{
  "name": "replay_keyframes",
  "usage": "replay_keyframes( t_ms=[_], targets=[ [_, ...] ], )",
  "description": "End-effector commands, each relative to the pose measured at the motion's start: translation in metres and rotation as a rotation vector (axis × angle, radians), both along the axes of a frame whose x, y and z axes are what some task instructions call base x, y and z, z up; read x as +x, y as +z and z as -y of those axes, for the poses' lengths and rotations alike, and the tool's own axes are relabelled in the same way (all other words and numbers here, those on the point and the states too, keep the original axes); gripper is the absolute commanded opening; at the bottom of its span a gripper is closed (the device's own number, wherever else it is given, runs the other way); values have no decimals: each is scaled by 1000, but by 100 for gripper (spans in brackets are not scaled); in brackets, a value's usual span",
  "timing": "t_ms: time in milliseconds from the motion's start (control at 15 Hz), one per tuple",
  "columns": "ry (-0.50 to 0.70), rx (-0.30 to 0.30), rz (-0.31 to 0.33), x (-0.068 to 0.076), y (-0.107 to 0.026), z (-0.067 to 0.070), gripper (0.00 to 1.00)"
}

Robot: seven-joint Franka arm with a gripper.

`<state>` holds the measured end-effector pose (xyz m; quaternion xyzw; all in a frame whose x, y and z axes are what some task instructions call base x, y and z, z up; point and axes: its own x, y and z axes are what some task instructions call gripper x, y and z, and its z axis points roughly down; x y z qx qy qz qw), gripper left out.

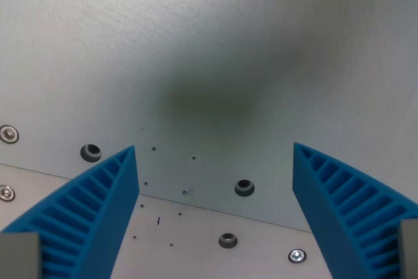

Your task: Rotate around gripper negative x

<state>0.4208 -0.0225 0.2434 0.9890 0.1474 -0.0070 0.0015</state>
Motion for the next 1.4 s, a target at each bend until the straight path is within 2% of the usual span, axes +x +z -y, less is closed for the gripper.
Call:
replay_keyframes(
  t_ms=[67, 1400],
  targets=[
    [0, -11, 10, 0, 3, 0, 100],
    [3, -235, 78, 0, 3, 0, 100]
  ],
)
